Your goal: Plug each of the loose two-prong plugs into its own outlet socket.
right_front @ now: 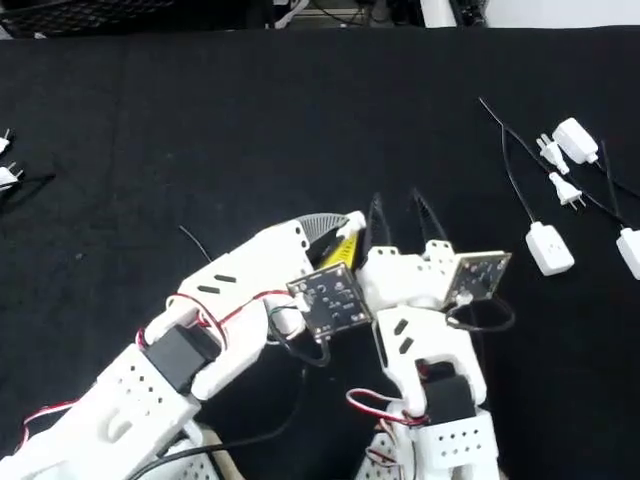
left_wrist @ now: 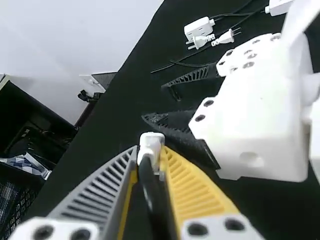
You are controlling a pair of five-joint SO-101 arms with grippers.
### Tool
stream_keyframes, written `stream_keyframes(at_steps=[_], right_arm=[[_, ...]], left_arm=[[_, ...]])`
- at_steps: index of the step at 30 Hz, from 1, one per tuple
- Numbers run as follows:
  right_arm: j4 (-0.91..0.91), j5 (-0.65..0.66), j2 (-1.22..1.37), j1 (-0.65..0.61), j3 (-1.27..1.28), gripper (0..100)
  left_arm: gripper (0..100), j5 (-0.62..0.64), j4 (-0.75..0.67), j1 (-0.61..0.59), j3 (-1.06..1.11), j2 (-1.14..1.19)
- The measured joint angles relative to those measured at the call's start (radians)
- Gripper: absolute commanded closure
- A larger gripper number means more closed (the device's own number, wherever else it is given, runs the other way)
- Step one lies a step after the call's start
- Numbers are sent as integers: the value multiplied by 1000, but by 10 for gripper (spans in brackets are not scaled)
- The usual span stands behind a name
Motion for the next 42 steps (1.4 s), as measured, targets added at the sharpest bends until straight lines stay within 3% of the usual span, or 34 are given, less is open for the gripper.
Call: stream_keyframes(at_steps=[6,13,23,34,42], right_arm=[[2,0,0,15,0,798],[-5,0,0,140,0,798],[3,-40,0,169,0,798],[8,-40,0,169,0,798],[11,-40,0,167,0,798]], left_arm=[[971,0,0,3,0,0],[972,5,2,-21,-2,0],[972,255,11,-212,75,0],[971,502,322,-258,-6,26],[970,652,557,-301,-331,453]])
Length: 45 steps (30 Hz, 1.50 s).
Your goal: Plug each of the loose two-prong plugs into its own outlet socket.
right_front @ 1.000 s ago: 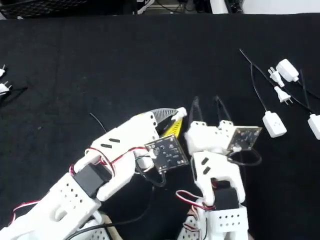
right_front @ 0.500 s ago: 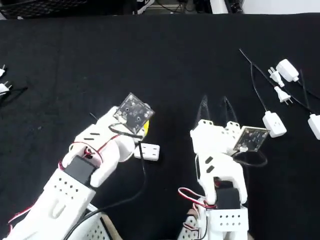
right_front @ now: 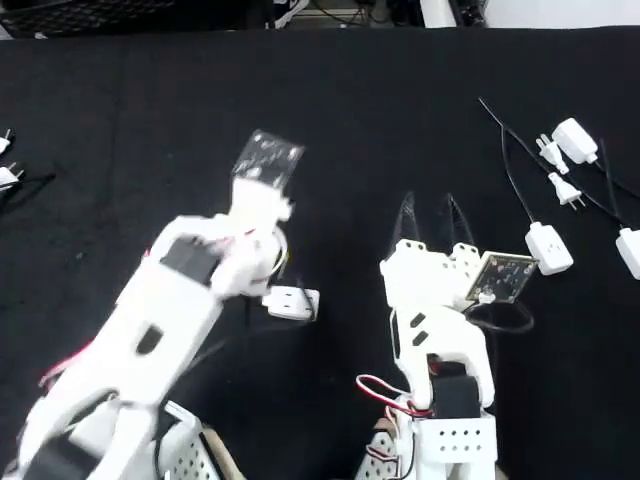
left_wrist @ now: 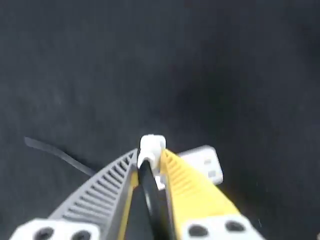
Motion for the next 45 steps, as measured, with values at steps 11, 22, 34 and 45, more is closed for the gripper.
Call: stream_keyframes(at_steps=[11,22,34,45], right_arm=[[0,0,0,0,0,798],[0,0,0,77,0,798],[0,0,0,83,0,798],[0,0,0,80,0,798]], left_arm=[[970,219,334,210,-443,339],[969,491,213,238,-298,348],[970,430,-32,183,26,95],[969,390,-295,155,417,-295]])
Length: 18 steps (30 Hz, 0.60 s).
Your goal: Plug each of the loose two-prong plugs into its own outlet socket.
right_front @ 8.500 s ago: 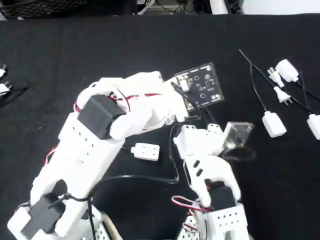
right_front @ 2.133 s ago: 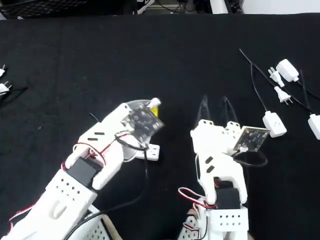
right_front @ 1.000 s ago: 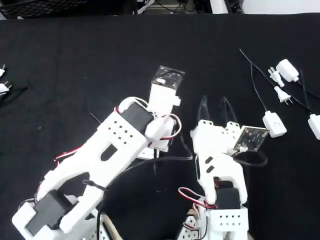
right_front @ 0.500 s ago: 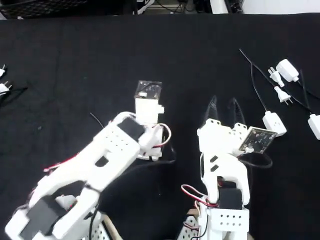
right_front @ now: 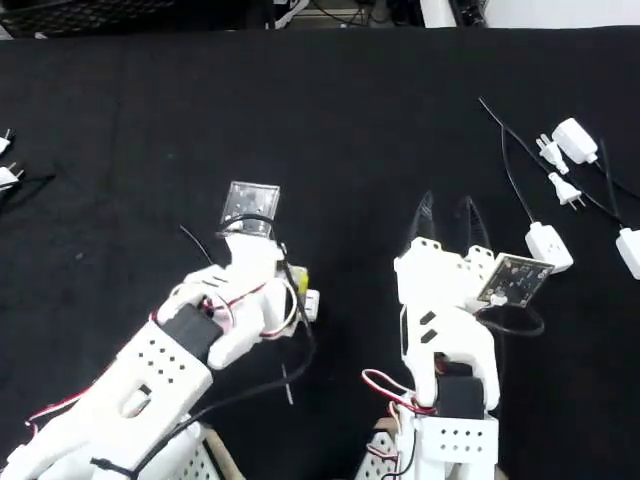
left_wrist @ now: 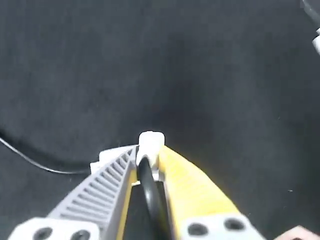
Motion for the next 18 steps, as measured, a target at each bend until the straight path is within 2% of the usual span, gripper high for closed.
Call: stream_keyframes(at_steps=[3,10,18], right_arm=[[0,0,0,0,0,798],[0,0,0,0,0,798],[0,0,0,0,0,798]], left_arm=[[969,-23,6,-9,2,29],[969,46,14,-5,-72,180],[969,77,14,83,-118,262]])
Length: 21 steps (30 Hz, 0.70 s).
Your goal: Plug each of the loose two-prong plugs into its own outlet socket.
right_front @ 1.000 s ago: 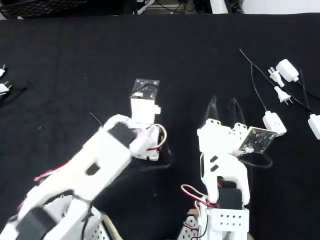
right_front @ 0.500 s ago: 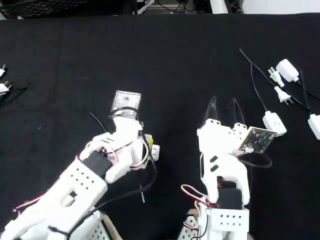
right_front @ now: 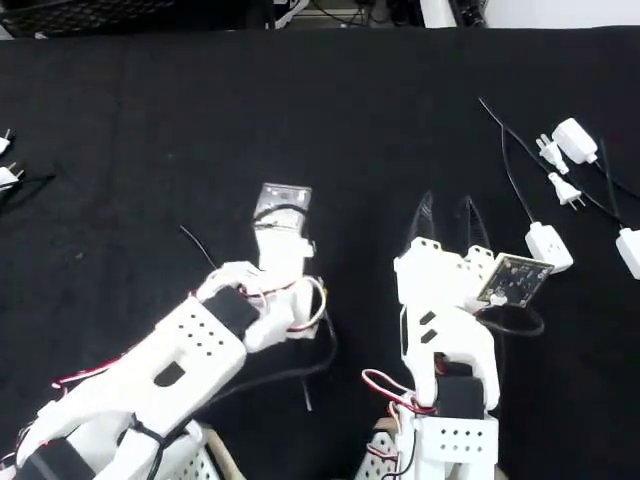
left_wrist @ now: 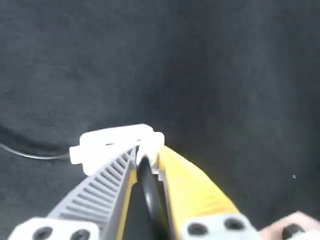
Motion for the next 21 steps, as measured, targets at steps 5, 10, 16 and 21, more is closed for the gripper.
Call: stream_keyframes(at_steps=[5,10,16,21], right_arm=[[0,0,0,0,0,798],[0,0,0,0,0,798],[0,0,0,0,0,798],[0,0,0,-2,0,798]], left_arm=[[969,-28,2,17,-3,2],[969,-77,2,-14,-3,2],[969,-112,2,-60,-3,2],[969,-115,2,-29,17,2]])
